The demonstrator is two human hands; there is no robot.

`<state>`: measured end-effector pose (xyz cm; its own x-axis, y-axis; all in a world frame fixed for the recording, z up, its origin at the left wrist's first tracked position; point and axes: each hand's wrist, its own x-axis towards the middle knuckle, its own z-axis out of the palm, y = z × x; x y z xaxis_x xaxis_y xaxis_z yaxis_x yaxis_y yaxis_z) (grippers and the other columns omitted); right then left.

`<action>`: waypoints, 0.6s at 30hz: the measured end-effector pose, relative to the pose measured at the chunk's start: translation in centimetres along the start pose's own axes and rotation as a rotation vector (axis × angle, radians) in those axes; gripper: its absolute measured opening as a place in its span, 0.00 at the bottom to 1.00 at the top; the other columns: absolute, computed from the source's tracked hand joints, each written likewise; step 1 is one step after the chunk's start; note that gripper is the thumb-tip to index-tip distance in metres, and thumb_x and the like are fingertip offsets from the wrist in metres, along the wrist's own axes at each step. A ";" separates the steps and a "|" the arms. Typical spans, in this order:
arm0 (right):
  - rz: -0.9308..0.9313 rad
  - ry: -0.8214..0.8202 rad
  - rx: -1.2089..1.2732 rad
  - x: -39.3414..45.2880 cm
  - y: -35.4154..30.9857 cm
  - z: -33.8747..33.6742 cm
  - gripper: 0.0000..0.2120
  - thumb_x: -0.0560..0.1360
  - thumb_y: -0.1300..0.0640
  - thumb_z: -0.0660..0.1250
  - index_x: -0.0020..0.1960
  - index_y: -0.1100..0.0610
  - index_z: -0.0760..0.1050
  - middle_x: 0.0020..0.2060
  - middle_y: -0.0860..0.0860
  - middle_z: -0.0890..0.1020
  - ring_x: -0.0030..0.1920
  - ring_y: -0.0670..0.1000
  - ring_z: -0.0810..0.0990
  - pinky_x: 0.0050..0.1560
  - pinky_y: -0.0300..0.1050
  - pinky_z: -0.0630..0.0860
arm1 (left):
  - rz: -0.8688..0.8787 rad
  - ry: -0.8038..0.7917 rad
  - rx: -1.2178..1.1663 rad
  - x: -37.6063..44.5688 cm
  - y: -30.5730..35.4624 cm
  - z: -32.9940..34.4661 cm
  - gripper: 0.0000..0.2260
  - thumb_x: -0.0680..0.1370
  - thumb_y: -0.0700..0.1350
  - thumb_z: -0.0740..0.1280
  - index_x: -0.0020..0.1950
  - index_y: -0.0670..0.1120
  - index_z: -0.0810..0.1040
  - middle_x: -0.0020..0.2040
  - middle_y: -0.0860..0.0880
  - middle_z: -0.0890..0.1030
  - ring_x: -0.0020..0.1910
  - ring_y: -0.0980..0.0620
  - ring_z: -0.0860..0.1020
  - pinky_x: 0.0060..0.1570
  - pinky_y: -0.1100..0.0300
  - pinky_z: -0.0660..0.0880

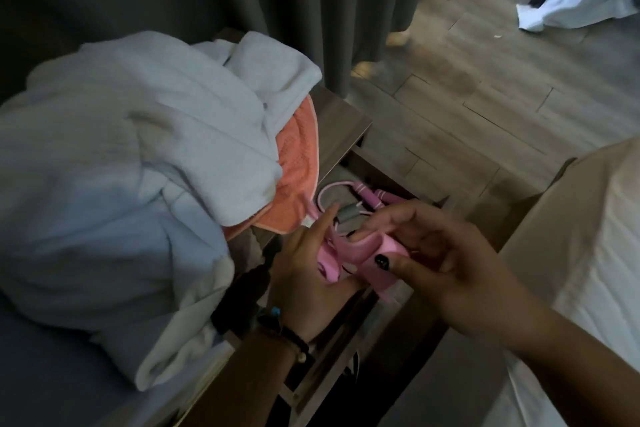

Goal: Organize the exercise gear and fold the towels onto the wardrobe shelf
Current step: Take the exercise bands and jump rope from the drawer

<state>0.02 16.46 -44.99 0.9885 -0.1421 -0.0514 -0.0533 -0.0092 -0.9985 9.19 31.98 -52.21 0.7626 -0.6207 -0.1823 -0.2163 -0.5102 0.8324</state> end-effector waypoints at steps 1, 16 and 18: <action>-0.010 0.003 0.024 0.0 -0.2 0.0 0.15 0.74 0.72 0.64 0.57 0.59 0.75 0.54 0.51 0.83 0.58 0.51 0.81 0.57 0.41 0.76 | 0.006 0.028 0.007 -0.1 0.1 0.1 0.35 0.63 0.52 0.76 0.66 0.65 0.66 0.62 0.54 0.74 0.59 0.59 0.74 0.50 0.66 0.76; 0.095 0.152 -0.031 1.7 -6.4 2.3 0.20 0.75 0.76 0.60 0.51 0.54 0.80 0.56 0.48 0.81 0.62 0.46 0.77 0.56 0.36 0.75 | -0.169 0.263 -0.424 -3.0 5.7 -7.8 0.22 0.66 0.30 0.73 0.52 0.51 0.75 0.56 0.55 0.74 0.49 0.64 0.78 0.42 0.70 0.76; 0.140 0.133 -0.032 2.3 -8.3 3.3 0.19 0.76 0.75 0.58 0.50 0.55 0.81 0.56 0.47 0.81 0.62 0.43 0.76 0.54 0.32 0.74 | -0.178 0.237 -0.524 -3.7 6.6 -9.8 0.20 0.64 0.38 0.74 0.53 0.48 0.77 0.52 0.51 0.82 0.50 0.56 0.81 0.44 0.62 0.78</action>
<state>3.22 19.50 -36.87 0.9439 -0.2736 -0.1847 -0.1952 -0.0113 -0.9807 10.98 36.73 -40.88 0.8878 -0.3720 -0.2709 0.2104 -0.1954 0.9579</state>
